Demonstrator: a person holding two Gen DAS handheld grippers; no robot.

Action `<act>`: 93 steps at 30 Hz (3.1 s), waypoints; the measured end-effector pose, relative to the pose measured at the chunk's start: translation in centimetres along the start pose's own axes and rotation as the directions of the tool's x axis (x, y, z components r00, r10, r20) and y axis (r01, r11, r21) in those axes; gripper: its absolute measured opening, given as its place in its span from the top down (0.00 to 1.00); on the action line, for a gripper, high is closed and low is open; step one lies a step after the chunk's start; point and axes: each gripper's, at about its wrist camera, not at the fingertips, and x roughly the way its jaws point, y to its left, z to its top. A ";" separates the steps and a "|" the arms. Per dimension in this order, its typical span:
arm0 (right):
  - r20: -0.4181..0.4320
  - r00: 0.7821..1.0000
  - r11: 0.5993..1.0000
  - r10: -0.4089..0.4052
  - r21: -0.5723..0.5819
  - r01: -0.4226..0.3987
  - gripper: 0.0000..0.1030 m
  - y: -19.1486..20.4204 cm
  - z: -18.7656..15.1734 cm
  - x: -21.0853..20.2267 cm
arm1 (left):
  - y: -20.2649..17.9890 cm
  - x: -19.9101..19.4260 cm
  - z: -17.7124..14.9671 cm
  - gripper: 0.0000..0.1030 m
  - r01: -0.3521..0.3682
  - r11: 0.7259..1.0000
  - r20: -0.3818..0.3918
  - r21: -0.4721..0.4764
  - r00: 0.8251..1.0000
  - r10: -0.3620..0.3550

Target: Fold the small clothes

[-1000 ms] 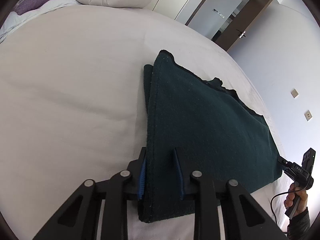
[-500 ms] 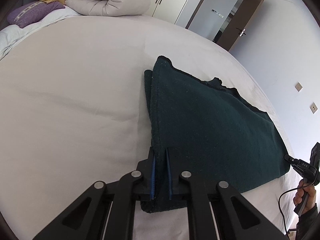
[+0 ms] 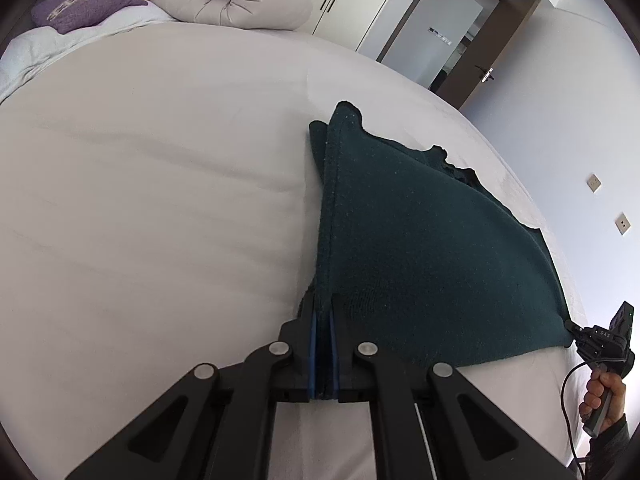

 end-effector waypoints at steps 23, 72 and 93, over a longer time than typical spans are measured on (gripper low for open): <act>-0.007 1.000 0.999 -0.021 -0.024 0.021 0.96 0.1 -0.4 0.8 | 0.0 0.1 -1.3 0.94 -0.010 1.000 -0.009 0.003 1.000 0.010; -0.240 0.938 0.938 0.250 -0.180 -0.296 0.97 18.1 2.2 18.6 | -7.1 10.5 7.6 0.62 0.002 0.981 0.070 0.194 0.997 -0.016; -0.298 0.907 0.926 0.298 -0.143 -0.351 0.85 18.4 -2.4 17.1 | -7.3 10.6 7.4 0.61 -0.025 0.977 0.077 0.212 0.997 0.009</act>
